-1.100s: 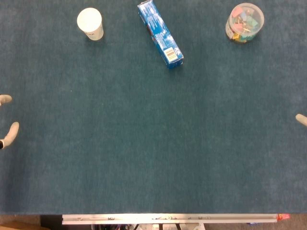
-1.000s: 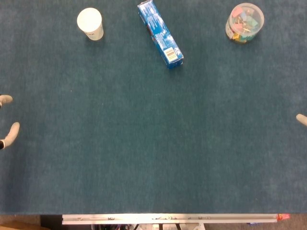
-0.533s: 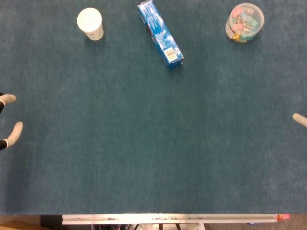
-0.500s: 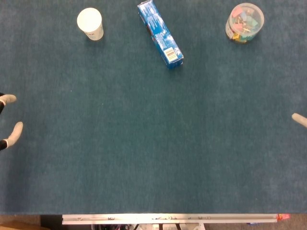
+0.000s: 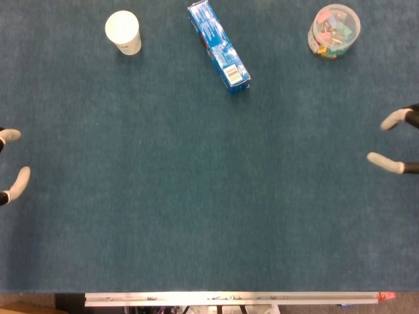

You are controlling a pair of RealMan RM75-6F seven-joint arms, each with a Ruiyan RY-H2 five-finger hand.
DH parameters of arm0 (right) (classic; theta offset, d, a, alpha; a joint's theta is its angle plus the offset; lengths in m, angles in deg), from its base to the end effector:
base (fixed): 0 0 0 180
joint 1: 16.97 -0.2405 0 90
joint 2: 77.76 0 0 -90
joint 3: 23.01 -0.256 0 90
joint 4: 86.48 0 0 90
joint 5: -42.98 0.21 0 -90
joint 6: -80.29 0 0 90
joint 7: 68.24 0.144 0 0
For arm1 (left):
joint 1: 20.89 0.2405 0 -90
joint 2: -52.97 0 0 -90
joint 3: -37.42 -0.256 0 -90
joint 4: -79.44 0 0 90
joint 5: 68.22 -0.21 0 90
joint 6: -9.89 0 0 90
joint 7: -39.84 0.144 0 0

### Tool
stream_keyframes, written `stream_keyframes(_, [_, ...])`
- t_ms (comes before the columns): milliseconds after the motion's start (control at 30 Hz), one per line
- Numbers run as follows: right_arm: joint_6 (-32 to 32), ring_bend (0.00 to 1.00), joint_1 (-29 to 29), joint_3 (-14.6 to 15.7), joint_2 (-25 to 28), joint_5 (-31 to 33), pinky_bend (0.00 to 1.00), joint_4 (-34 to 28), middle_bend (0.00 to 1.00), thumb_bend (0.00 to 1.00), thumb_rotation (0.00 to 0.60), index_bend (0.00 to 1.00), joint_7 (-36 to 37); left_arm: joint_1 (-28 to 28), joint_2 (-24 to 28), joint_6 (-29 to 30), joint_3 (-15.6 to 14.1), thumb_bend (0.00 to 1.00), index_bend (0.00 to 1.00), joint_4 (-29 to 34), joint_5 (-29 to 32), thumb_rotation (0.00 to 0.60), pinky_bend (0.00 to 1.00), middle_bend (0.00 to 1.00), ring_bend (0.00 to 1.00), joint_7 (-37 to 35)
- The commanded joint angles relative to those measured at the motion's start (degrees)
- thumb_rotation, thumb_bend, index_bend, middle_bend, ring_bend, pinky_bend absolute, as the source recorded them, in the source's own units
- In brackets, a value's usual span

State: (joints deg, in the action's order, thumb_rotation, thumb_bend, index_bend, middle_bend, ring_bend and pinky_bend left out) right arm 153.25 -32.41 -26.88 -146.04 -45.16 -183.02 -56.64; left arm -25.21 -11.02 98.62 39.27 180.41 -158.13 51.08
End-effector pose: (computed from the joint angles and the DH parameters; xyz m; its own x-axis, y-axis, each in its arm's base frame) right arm -0.2525 -0.2297 0.1022 0.1050 -0.1977 0.9746 -0.9781 -0.1975 0.0653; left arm -0.2714 0.1716 0.1512 0.4407 -0.0436 0.8966 0.8939 -0.0702 -0.4428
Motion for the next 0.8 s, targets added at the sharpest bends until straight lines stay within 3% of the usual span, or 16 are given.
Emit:
stream_keyframes(33, [-4.71,0.44,-3.45,-0.28,-3.15,-0.29,0.46,-1.27,0.57,0.00,0.272,0.53,10.85,0.15,0.05,0.21,-0.10,0.30,0.31,0.10,-0.19,0.497,0.27,0.33,0.32,-0.08])
stream_keyframes(333, [-12.48,0.71,-9.38,-1.85,-9.10,1.66,0.69,-2.92,0.81,0.00,0.349,0.75,24.90,0.77,0.61,1.26,-0.36,0.30,0.31,0.87,-0.97,0.498,0.27,0.33,0.32,-0.39])
stream_keyframes(467, [-14.15,0.88,-10.98,-3.14,-11.32,3.66,0.86,-3.66,0.97,0.00,0.350,0.96,28.26,1.01,0.86,1.61,-0.28,0.30,0.31,1.21,-0.86,0.498,0.27,0.33,0.32,-0.31])
stream_keyframes(567, [-15.35,0.99,-12.12,-4.17,-13.11,5.68,0.98,-3.84,1.00,0.00,0.343,1.00,28.39,1.13,0.94,1.76,-0.23,0.30,0.31,1.46,-0.85,0.498,0.27,0.33,0.32,-0.16])
stream_keyframes(800, [-19.91,1.00,-15.12,-5.19,-15.37,10.00,1.00,-4.30,1.00,0.00,0.255,1.00,25.21,1.12,1.12,1.55,-0.11,0.30,0.32,1.77,-0.64,0.495,0.27,0.33,0.32,-0.16])
